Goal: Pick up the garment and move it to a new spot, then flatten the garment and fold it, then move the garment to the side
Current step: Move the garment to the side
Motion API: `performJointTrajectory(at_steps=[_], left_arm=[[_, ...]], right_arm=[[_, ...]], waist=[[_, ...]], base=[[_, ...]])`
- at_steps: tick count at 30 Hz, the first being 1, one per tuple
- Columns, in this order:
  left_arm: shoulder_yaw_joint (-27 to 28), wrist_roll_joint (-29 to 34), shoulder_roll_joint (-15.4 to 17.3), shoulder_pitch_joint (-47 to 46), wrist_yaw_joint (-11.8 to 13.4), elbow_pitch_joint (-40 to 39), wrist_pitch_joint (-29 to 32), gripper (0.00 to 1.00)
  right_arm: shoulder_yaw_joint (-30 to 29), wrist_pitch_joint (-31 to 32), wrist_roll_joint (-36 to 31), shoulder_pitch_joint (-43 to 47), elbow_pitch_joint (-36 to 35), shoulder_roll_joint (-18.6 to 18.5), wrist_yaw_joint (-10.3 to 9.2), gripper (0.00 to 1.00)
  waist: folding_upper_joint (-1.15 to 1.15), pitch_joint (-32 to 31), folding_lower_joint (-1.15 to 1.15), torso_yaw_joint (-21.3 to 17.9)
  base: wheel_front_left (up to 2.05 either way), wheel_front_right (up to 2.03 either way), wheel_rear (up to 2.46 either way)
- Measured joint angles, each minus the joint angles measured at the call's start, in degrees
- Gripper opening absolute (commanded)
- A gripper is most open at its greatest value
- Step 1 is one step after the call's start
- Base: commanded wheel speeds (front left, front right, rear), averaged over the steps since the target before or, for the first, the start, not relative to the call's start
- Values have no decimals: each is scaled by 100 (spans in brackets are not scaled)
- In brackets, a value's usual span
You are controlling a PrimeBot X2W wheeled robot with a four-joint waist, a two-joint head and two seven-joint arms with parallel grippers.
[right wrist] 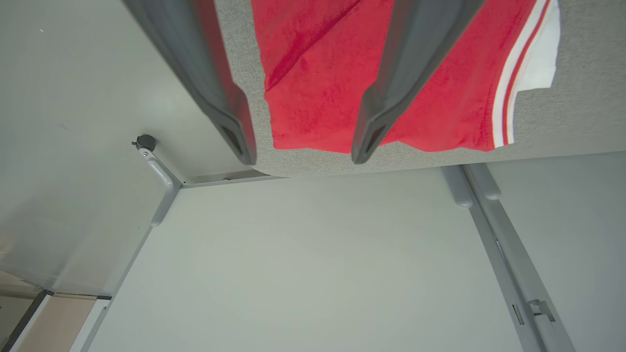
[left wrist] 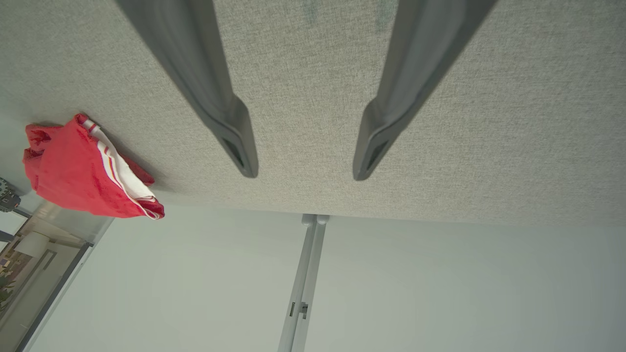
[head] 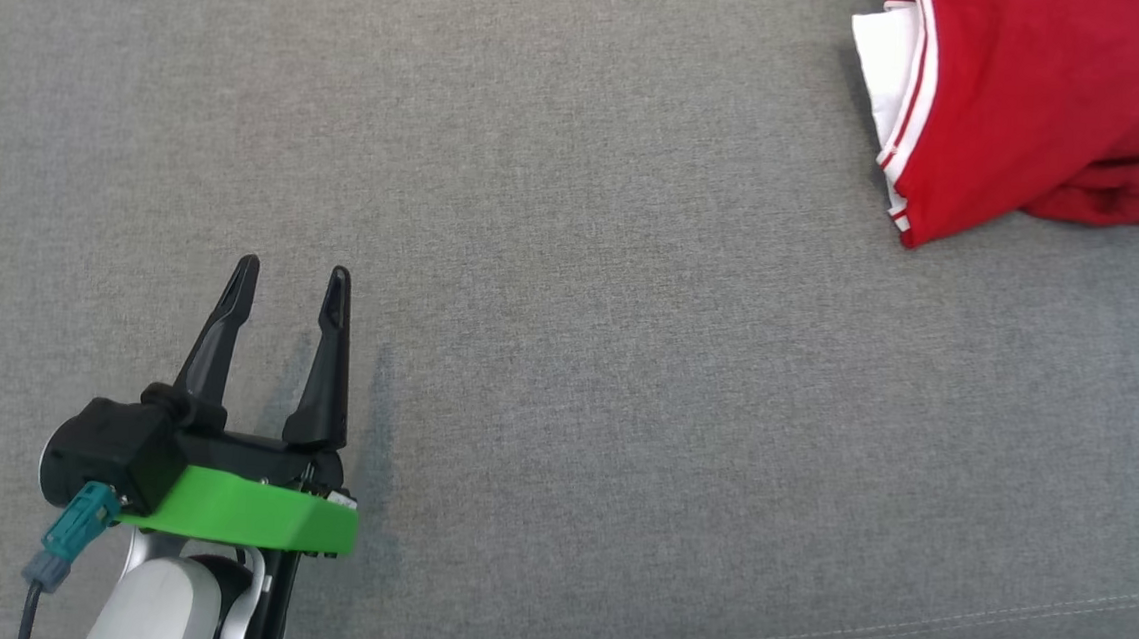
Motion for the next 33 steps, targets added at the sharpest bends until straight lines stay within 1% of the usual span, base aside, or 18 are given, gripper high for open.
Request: performJointTrajectory(at_steps=[4,8,12,14,17,21,22,24,26,31,33], left_arm=[[37,-31,-29,-90,0,136,-16,100],[235,-27,-38,-89,63,321,-23,100],[370,-29,-43,-88,110,470,-46,100],[402,-38,-52,-81,129,580,-73,100],[424,-87,-91,-75,135,670,-74,100],[506,-90,-118,-6,167,780,-75,100],[534,-97,-132,34,171,806,-76,100],[552,-96,-163,94,182,881,-77,100],[553,-71,-170,157,183,928,-116,100],[592,-105,-226,274,188,1015,-124,100],[609,-145,-237,366,193,1080,-125,100]], right_arm=[[35,-120,-74,9,-152,182,64,100],[56,-170,-166,98,-316,385,65,100],[-41,-190,-170,354,-536,719,34,100],[-136,-189,-169,552,-641,856,-70,100],[-421,-189,-176,794,-1065,972,-212,100],[-719,-189,-266,1076,-1611,1149,-277,100],[-768,-189,-309,1200,-1727,1195,-318,100],[-850,-189,-396,1466,-1936,1269,-322,100],[-931,-189,-477,1719,-2136,1362,-379,100],[-1053,-189,-775,2323,-2593,1579,-468,100],[-1043,-189,-947,2560,-2735,1650,-472,100]], waist=[[0,-193,0,-119],[0,-400,0,-245],[0,-609,0,-367],[0,-719,0,-421],[0,-887,0,-485],[0,-1101,0,-535],[0,-1153,0,-541],[0,-1251,0,-543],[0,-1347,0,-535],[0,-1575,0,-480],[0,-1666,0,-454]], base=[[0,0,0],[0,0,0],[0,0,0],[0,0,0],[0,0,0],[0,0,0],[0,0,0],[0,0,0],[0,0,0],[0,0,0],[0,0,0]])
